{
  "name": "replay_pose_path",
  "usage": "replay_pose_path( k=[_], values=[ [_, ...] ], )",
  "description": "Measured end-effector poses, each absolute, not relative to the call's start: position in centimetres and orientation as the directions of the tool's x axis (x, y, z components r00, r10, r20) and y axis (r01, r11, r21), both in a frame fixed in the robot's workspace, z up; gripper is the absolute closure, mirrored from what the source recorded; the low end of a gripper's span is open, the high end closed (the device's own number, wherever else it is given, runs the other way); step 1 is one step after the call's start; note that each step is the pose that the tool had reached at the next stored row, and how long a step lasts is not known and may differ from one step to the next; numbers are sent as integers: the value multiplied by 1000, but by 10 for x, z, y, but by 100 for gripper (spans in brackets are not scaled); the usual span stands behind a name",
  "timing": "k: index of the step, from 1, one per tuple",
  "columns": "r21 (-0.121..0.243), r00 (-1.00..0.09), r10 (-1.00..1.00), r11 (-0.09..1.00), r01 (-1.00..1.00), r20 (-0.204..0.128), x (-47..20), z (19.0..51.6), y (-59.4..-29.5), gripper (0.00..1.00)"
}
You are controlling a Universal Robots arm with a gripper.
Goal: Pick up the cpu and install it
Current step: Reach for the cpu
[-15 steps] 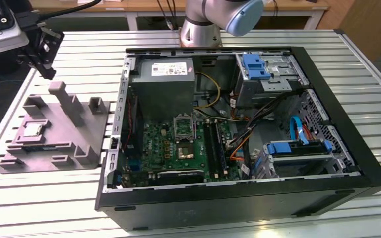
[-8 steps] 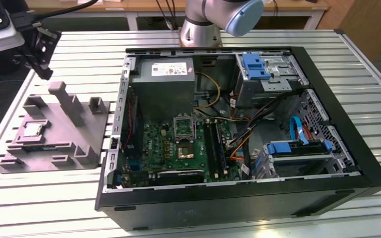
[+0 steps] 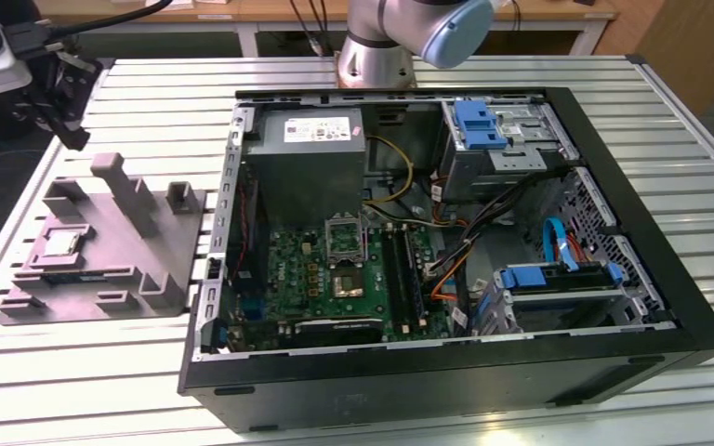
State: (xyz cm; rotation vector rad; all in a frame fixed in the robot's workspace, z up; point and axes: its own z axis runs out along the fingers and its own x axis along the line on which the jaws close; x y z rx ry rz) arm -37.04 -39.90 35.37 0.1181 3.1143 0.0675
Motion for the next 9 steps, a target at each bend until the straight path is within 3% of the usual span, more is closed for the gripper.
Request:
replay_pose_path(
  k=[9],
  values=[
    [44, -997, 76, 996, 75, -23, -377, 353, -399, 89]
  ],
)
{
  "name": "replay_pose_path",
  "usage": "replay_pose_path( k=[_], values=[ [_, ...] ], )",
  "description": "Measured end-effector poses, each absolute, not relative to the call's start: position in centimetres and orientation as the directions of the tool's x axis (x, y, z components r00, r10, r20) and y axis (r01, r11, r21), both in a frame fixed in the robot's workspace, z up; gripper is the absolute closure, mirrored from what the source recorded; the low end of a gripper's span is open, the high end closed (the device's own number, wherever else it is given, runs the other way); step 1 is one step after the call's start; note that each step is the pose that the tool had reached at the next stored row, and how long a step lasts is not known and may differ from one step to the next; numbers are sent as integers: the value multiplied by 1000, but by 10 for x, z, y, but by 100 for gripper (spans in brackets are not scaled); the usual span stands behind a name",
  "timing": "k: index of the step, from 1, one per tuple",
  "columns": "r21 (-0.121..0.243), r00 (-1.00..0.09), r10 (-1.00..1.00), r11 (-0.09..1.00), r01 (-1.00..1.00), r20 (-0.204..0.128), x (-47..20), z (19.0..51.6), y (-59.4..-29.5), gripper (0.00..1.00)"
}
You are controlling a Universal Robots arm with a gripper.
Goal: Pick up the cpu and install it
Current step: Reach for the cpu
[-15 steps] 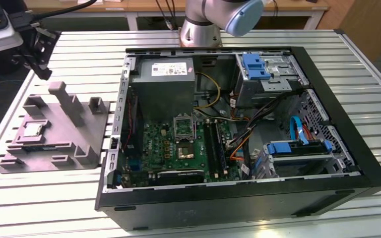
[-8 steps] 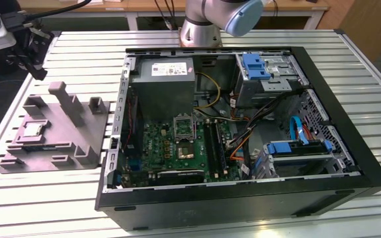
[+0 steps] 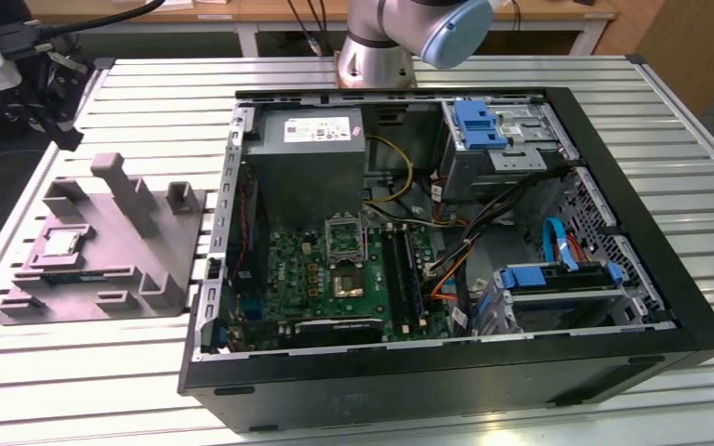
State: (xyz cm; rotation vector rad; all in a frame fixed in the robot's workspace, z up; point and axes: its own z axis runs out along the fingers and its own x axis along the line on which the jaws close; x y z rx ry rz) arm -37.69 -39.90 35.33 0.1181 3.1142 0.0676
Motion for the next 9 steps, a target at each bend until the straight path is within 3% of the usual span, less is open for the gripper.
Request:
replay_pose_path(
  k=[9],
  values=[
    [44, -997, 76, 996, 75, -23, -380, 353, -399, 89]
  ],
)
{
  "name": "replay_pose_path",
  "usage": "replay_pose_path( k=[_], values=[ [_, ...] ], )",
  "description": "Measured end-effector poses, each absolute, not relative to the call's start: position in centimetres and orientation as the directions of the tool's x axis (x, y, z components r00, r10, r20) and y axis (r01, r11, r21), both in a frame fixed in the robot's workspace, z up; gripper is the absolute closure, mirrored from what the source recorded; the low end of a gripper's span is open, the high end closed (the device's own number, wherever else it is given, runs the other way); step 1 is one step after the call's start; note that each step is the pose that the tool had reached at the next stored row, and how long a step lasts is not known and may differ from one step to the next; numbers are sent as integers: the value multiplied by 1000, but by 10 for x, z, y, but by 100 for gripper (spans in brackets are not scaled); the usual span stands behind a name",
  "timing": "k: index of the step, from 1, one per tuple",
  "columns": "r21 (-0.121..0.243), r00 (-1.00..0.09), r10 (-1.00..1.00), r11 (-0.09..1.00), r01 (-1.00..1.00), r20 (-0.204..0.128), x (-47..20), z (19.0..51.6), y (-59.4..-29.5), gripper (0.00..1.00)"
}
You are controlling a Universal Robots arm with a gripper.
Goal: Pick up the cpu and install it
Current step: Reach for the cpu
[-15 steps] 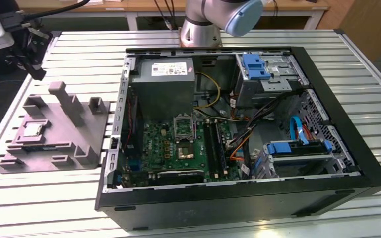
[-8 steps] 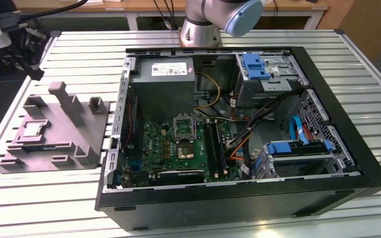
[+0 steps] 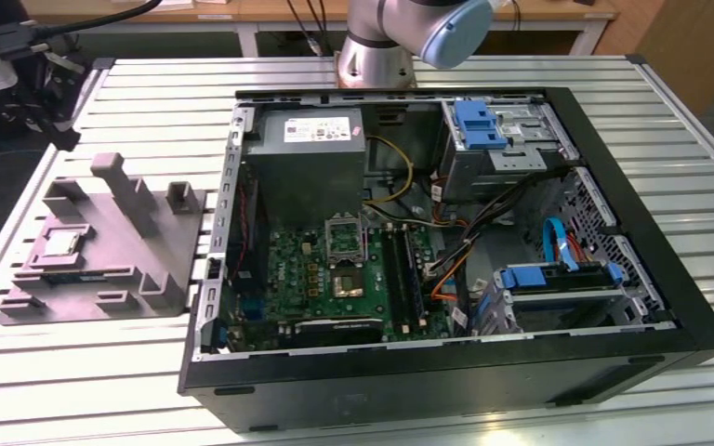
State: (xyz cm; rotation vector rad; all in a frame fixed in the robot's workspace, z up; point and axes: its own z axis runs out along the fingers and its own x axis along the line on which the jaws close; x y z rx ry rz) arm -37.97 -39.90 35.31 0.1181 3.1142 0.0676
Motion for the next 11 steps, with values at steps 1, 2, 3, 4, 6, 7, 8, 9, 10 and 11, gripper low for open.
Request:
replay_pose_path(
  k=[1, 2, 3, 4, 6, 7, 8, 9, 10, 11],
  values=[
    [44, -997, 76, 996, 75, -23, -380, 353, -399, 89],
    [44, -997, 76, 996, 75, -23, -380, 353, -399, 89],
    [44, -997, 76, 996, 75, -23, -381, 353, -399, 89],
    [44, -997, 76, 996, 75, -23, -381, 353, -399, 89],
    [44, -997, 76, 996, 75, -23, -382, 353, -399, 89],
    [44, -997, 76, 996, 75, -23, -382, 353, -399, 89],
    [44, -997, 76, 996, 75, -23, -383, 353, -399, 89],
    [44, -997, 76, 996, 75, -23, -383, 353, -399, 89],
    [44, -997, 76, 996, 75, -23, -384, 353, -399, 89],
    [44, -997, 76, 996, 75, -23, -384, 353, -399, 89]
  ],
)
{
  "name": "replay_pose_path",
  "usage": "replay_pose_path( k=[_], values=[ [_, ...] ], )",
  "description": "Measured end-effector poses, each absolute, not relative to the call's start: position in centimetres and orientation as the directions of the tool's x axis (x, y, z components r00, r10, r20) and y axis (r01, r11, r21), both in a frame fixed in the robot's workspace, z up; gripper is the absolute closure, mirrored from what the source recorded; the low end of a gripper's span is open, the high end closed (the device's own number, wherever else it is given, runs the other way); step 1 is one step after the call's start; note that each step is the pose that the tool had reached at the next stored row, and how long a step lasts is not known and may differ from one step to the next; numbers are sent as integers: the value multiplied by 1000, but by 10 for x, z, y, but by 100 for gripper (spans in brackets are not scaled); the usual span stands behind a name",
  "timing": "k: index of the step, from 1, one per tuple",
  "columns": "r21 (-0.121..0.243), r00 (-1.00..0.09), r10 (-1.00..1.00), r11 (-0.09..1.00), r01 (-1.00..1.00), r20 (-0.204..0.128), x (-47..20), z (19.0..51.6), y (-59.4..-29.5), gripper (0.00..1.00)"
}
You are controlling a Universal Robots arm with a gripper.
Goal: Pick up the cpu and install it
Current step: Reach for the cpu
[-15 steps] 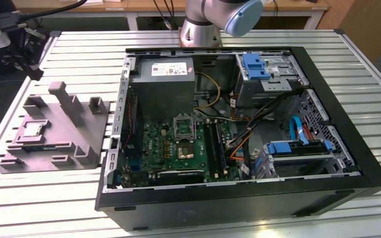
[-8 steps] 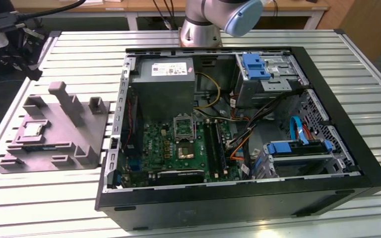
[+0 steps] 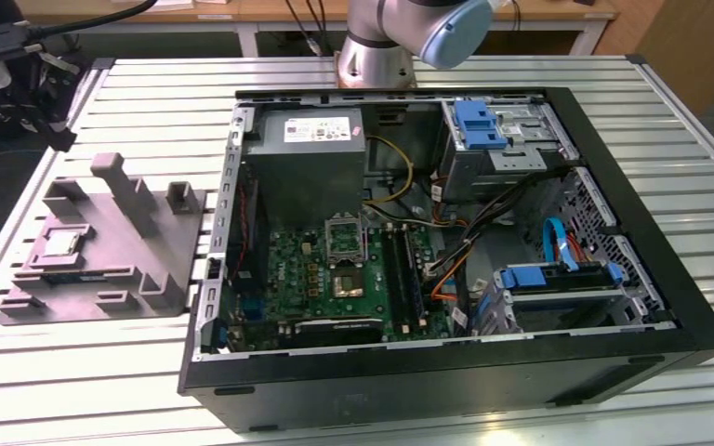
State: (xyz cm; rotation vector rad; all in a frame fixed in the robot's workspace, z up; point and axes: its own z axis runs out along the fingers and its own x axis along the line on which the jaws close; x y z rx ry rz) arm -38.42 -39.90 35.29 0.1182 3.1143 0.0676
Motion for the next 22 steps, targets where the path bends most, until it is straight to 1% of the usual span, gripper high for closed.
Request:
replay_pose_path(
  k=[22],
  values=[
    [44, -997, 76, 996, 75, -23, -397, 352, -399, 89]
  ],
)
